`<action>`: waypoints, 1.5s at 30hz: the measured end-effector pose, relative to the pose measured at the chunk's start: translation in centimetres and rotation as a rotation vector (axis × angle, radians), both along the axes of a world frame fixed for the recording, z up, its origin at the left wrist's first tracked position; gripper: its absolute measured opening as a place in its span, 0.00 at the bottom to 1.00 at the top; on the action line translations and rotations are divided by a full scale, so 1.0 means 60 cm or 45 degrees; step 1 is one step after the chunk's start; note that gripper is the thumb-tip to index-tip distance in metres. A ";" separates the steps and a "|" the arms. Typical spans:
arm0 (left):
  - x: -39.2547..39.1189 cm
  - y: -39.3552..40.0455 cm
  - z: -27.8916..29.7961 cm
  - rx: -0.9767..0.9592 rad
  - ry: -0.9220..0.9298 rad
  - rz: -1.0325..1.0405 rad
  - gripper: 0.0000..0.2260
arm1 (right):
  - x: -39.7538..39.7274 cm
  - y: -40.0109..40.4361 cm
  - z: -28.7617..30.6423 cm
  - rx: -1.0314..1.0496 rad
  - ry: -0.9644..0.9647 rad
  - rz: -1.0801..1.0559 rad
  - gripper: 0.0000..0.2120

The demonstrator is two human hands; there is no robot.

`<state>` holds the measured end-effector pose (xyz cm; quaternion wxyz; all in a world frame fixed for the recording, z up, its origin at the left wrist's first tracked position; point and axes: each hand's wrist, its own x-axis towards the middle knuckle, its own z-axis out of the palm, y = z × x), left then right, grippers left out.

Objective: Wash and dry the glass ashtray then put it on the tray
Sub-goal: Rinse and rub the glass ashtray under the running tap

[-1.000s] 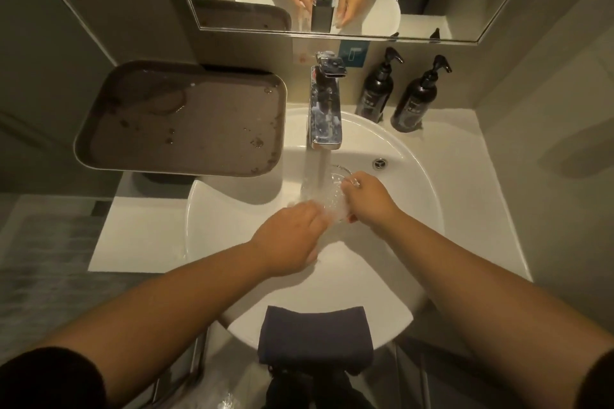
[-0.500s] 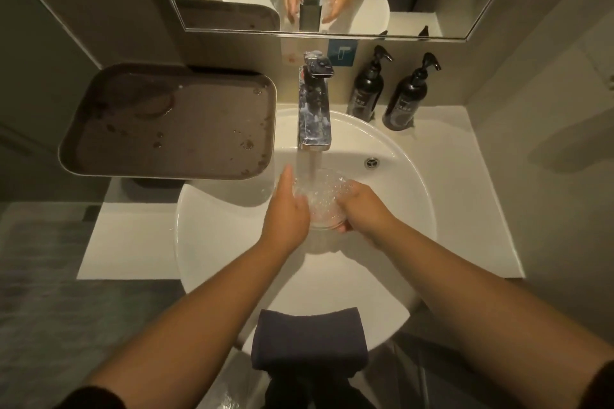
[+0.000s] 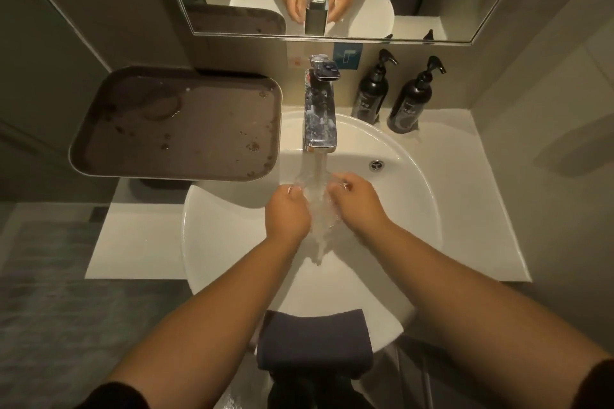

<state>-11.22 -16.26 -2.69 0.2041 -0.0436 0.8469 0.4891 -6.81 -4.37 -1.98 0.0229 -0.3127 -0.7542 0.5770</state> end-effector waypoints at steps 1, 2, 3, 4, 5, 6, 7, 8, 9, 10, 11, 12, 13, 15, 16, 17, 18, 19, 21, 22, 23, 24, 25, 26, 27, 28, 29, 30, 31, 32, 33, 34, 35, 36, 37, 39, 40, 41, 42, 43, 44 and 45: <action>0.006 0.001 0.000 0.131 -0.056 0.084 0.08 | 0.000 -0.010 -0.006 0.006 0.015 -0.105 0.08; 0.010 -0.004 -0.001 0.253 -0.105 0.080 0.09 | 0.001 -0.014 -0.009 0.035 0.013 -0.114 0.10; 0.010 -0.012 0.002 0.335 -0.129 -0.028 0.12 | 0.002 -0.010 -0.014 0.062 0.005 -0.038 0.12; 0.002 -0.022 0.002 0.332 -0.107 -0.205 0.14 | 0.003 -0.001 -0.011 0.075 -0.009 0.096 0.13; -0.009 -0.031 0.003 0.242 -0.069 -0.401 0.13 | 0.004 0.009 -0.005 0.060 -0.039 0.262 0.13; -0.018 -0.036 0.003 0.085 -0.029 -0.564 0.11 | 0.003 0.020 0.003 0.035 -0.082 0.414 0.14; -0.026 -0.038 0.005 -0.092 0.010 -0.673 0.09 | -0.001 0.029 0.010 0.008 -0.115 0.519 0.14; -0.033 -0.036 0.004 -0.251 0.079 -0.708 0.09 | -0.003 0.034 0.017 -0.011 -0.125 0.565 0.13; -0.036 -0.032 0.005 -0.380 0.168 -0.675 0.13 | -0.007 0.035 0.020 0.001 -0.101 0.555 0.11; -0.035 -0.026 0.008 -0.438 0.227 -0.595 0.17 | -0.011 0.031 0.021 0.037 -0.063 0.476 0.09; -0.033 -0.021 0.009 -0.389 0.230 -0.454 0.18 | -0.016 0.024 0.015 0.059 -0.030 0.326 0.08; -0.032 -0.015 0.007 -0.269 0.163 -0.298 0.18 | -0.019 0.015 0.010 0.036 -0.015 0.137 0.09; -0.030 -0.010 0.002 -0.113 0.062 -0.176 0.17 | -0.020 0.004 0.003 -0.038 -0.014 -0.031 0.10; -0.023 -0.009 -0.011 0.154 -0.081 -0.069 0.13 | -0.016 -0.012 -0.010 -0.139 -0.058 -0.166 0.12; -0.017 -0.011 -0.010 0.244 -0.121 -0.103 0.13 | -0.012 -0.013 -0.009 -0.162 -0.092 -0.146 0.12; -0.013 -0.014 -0.003 0.303 -0.137 -0.174 0.15 | -0.010 -0.010 -0.004 -0.187 -0.128 -0.113 0.12; -0.014 -0.018 0.005 0.284 -0.119 -0.265 0.14 | -0.008 -0.004 0.001 -0.218 -0.170 -0.040 0.11; -0.021 -0.024 0.006 0.181 -0.085 -0.353 0.12 | -0.006 0.002 0.005 -0.244 -0.209 0.082 0.10; -0.041 -0.035 0.000 -0.114 -0.100 -0.514 0.13 | -0.003 0.008 0.015 -0.211 -0.312 0.340 0.11; -0.049 -0.037 -0.003 -0.250 -0.147 -0.605 0.17 | -0.002 0.008 0.018 -0.184 -0.353 0.424 0.11; -0.055 -0.039 -0.002 -0.356 -0.145 -0.673 0.19 | -0.004 0.008 0.016 -0.177 -0.365 0.456 0.10; -0.059 -0.037 -0.001 -0.416 -0.077 -0.697 0.20 | -0.005 0.008 0.014 -0.179 -0.339 0.439 0.09; -0.060 -0.034 -0.003 -0.432 0.020 -0.670 0.19 | -0.007 0.007 0.009 -0.170 -0.282 0.380 0.08; -0.054 -0.031 -0.002 -0.393 0.120 -0.585 0.17 | -0.007 0.004 0.001 -0.141 -0.215 0.282 0.08; -0.045 -0.026 -0.004 -0.281 0.154 -0.447 0.15 | -0.008 -0.002 -0.007 -0.125 -0.156 0.144 0.08; -0.037 -0.019 -0.008 -0.120 0.135 -0.300 0.12 | -0.009 -0.009 -0.014 -0.144 -0.116 -0.012 0.09; -0.025 -0.013 -0.005 0.029 0.082 -0.174 0.10 | -0.010 -0.017 -0.023 -0.180 -0.098 -0.144 0.09; -0.018 -0.009 -0.013 0.139 0.022 -0.121 0.11 | -0.010 -0.022 -0.030 -0.186 -0.101 -0.222 0.10; -0.014 -0.008 -0.017 0.167 -0.004 -0.143 0.13 | -0.009 -0.022 -0.037 -0.149 -0.114 -0.234 0.11; -0.016 -0.009 -0.021 0.145 -0.008 -0.204 0.14 | -0.007 -0.020 -0.039 -0.099 -0.121 -0.201 0.11; -0.027 -0.014 -0.021 0.075 -0.017 -0.261 0.13 | -0.005 -0.013 -0.039 -0.067 -0.119 -0.143 0.11; -0.039 -0.018 -0.018 -0.006 -0.020 -0.323 0.14 | -0.004 -0.007 -0.031 -0.054 -0.103 -0.071 0.10; -0.051 -0.023 -0.015 -0.096 -0.044 -0.415 0.16 | -0.003 0.002 -0.025 -0.052 -0.094 0.025 0.10; -0.060 -0.027 -0.010 -0.214 -0.054 -0.547 0.18 | -0.004 0.012 -0.021 -0.045 -0.110 0.145 0.10; -0.066 -0.029 -0.005 -0.363 -0.032 -0.702 0.19 | -0.004 0.020 -0.014 -0.018 -0.129 0.275 0.10; -0.068 -0.027 0.005 -0.545 0.113 -0.856 0.17 | -0.008 0.033 -0.006 0.080 -0.146 0.447 0.10; -0.068 -0.026 0.002 -0.563 0.209 -0.842 0.15 | -0.011 0.036 -0.002 0.131 -0.123 0.457 0.09; -0.062 -0.023 0.000 -0.528 0.297 -0.771 0.14 | -0.014 0.036 -0.003 0.173 -0.091 0.420 0.09; -0.054 -0.021 -0.006 -0.449 0.348 -0.656 0.13 | -0.016 0.032 -0.007 0.189 -0.061 0.328 0.09; -0.044 -0.016 -0.009 -0.346 0.338 -0.518 0.13 | -0.019 0.027 -0.013 0.153 -0.043 0.181 0.10; -0.034 -0.010 -0.014 -0.240 0.282 -0.402 0.13 | -0.021 0.022 -0.021 0.077 -0.037 0.024 0.11; -0.027 -0.005 -0.015 -0.127 0.183 -0.331 0.14 | -0.023 0.017 -0.028 0.010 -0.049 -0.096 0.11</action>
